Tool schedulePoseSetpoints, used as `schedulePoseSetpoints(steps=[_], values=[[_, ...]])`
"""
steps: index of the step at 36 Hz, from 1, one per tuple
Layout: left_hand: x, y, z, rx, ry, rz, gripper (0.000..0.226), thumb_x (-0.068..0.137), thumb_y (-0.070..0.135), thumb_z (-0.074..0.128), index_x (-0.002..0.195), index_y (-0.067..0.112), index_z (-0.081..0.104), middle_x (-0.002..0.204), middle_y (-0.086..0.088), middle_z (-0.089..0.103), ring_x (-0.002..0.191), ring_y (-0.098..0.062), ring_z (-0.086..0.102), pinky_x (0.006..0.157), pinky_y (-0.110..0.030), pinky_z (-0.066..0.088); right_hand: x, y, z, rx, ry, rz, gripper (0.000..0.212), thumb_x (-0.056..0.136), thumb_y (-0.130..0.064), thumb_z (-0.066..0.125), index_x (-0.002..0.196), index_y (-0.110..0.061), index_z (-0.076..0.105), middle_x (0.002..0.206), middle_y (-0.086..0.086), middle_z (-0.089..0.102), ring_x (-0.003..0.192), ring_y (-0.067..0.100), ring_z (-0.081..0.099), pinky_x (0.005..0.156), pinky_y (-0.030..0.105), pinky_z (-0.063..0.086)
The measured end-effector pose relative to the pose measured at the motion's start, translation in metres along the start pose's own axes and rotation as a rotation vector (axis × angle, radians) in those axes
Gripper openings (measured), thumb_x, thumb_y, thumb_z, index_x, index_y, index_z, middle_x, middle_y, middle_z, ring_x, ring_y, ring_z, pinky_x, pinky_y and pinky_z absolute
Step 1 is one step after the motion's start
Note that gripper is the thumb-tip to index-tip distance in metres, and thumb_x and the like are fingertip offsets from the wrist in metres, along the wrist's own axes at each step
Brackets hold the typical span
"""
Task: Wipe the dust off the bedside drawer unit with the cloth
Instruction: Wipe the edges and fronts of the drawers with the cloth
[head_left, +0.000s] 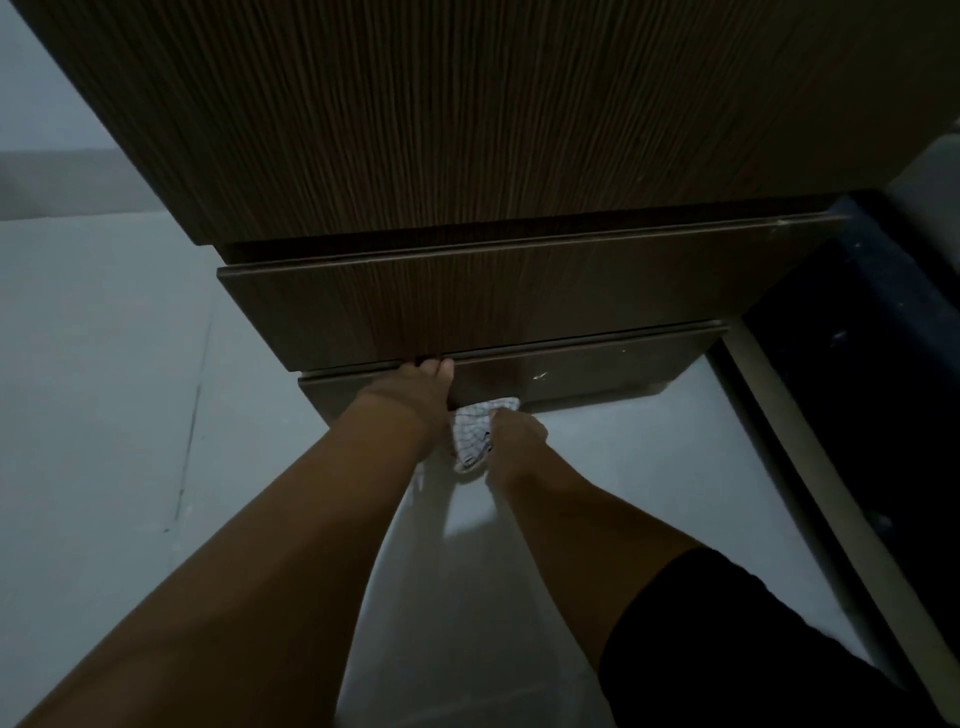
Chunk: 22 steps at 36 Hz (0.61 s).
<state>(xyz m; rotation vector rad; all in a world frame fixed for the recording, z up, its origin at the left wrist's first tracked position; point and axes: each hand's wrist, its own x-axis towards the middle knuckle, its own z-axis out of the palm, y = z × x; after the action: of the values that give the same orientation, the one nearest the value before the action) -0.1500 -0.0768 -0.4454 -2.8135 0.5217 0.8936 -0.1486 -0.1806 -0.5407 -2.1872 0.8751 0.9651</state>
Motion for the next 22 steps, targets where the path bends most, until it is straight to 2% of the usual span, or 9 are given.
schedulePoseSetpoints(steps=[4,6,8,10,12,14,18,22], values=[[-0.001,0.001,-0.002,0.029,-0.024,-0.006,0.067,0.097,0.006,0.036,0.154,0.007,0.001,0.160,-0.009,0.011,0.144,-0.028,0.022,0.117,-0.037,0.025,-0.010,0.015,-0.002,0.275,0.036,0.044,0.066,0.090,-0.034,0.057,0.142,-0.004,0.029,0.144,0.014,0.041,0.132,0.027,0.042,0.106,0.031,0.036],[0.000,0.002,-0.004,0.055,-0.025,-0.005,0.064,0.099,0.008,0.032,0.154,0.008,0.001,0.160,-0.009,0.012,0.144,-0.029,0.023,0.116,-0.037,0.025,-0.012,0.022,0.000,0.577,0.108,0.079,0.050,0.095,-0.033,0.049,0.134,-0.003,0.041,0.135,0.014,0.052,0.121,0.025,0.053,0.092,0.024,0.043],[-0.002,0.005,-0.008,0.067,-0.011,0.000,0.062,0.099,0.008,0.031,0.154,0.009,0.003,0.159,-0.009,0.015,0.143,-0.028,0.025,0.115,-0.037,0.026,-0.020,0.028,0.004,0.737,0.218,0.029,0.035,0.097,-0.028,0.046,0.123,-0.005,0.053,0.120,0.013,0.062,0.101,0.024,0.061,0.077,0.024,0.046],[-0.002,0.010,-0.011,0.065,0.011,0.029,0.062,0.100,0.010,0.032,0.155,0.011,0.003,0.160,-0.006,0.015,0.143,-0.027,0.025,0.115,-0.037,0.026,-0.028,0.028,0.008,0.934,0.331,-0.049,0.027,0.094,-0.028,0.051,0.117,-0.013,0.056,0.111,0.009,0.065,0.089,0.021,0.060,0.080,0.028,0.052],[-0.001,0.015,-0.011,0.058,0.025,0.071,0.063,0.100,0.012,0.033,0.155,0.012,0.002,0.161,-0.004,0.009,0.146,-0.025,0.021,0.119,-0.037,0.023,-0.035,0.023,0.005,1.076,0.381,-0.122,0.025,0.093,-0.028,0.054,0.116,-0.019,0.056,0.111,0.007,0.065,0.092,0.020,0.060,0.084,0.032,0.053],[0.003,0.020,-0.007,0.058,0.032,0.105,0.067,0.098,0.014,0.037,0.155,0.011,0.000,0.162,-0.003,0.005,0.147,-0.024,0.017,0.120,-0.039,0.019,-0.038,0.017,-0.006,1.164,0.405,-0.153,0.025,0.092,-0.024,0.055,0.116,-0.016,0.056,0.112,0.009,0.064,0.096,0.022,0.060,0.078,0.027,0.051],[0.009,0.029,-0.004,0.070,0.039,0.115,0.069,0.096,0.012,0.038,0.154,0.010,0.000,0.161,-0.004,0.005,0.146,-0.027,0.020,0.119,-0.041,0.021,-0.033,0.013,-0.020,1.232,0.424,-0.103,0.027,0.090,-0.016,0.058,0.117,-0.012,0.057,0.115,0.013,0.063,0.103,0.027,0.061,0.078,0.024,0.046],[0.015,0.036,-0.006,0.088,0.050,0.095,0.064,0.098,0.013,0.034,0.154,0.008,0.003,0.160,-0.007,0.011,0.141,-0.030,0.028,0.116,-0.042,0.027,-0.017,0.018,-0.020,1.262,0.325,0.002,0.029,0.090,-0.017,0.058,0.119,-0.013,0.057,0.117,0.011,0.064,0.106,0.028,0.061,0.093,0.035,0.052]])
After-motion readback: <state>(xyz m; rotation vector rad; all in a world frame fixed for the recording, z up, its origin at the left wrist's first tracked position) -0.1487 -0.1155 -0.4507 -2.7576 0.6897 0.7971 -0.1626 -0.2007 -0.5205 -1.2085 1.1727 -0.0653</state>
